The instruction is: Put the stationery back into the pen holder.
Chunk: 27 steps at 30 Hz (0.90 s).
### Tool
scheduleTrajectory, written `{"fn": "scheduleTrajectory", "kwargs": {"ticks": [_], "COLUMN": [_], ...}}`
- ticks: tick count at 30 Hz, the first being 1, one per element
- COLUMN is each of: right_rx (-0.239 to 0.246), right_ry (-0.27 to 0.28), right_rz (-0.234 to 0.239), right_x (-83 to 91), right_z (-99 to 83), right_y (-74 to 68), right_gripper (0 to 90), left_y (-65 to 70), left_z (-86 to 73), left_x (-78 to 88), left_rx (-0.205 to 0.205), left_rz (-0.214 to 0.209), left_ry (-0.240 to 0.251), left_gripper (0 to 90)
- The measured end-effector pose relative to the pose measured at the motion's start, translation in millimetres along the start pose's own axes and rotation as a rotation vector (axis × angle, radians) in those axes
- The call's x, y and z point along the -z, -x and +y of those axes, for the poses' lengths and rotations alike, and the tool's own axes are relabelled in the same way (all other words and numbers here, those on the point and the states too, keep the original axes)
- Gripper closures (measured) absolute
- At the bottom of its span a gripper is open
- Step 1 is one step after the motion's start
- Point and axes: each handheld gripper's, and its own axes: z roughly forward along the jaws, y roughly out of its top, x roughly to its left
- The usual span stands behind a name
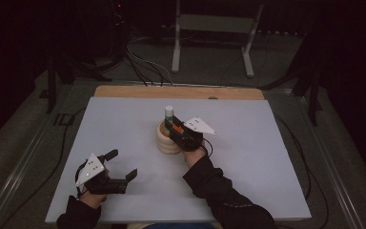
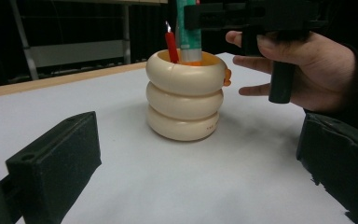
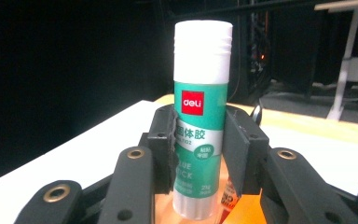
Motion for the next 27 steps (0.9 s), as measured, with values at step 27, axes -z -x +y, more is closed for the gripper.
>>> {"fn": "scheduleTrajectory", "kwargs": {"ticks": [27], "right_rx": [-0.061], "right_ry": [-0.118], "right_rz": [0.039], "right_x": [-5.2], "right_z": [6.4], "right_y": [-1.3], "right_gripper": [30.0], "left_y": [0.0], "left_z": [0.1], "left_x": [-1.0], "left_rx": [-0.002], "left_rz": [-0.004], "left_ry": [-0.007], "left_gripper": [0.2]}}
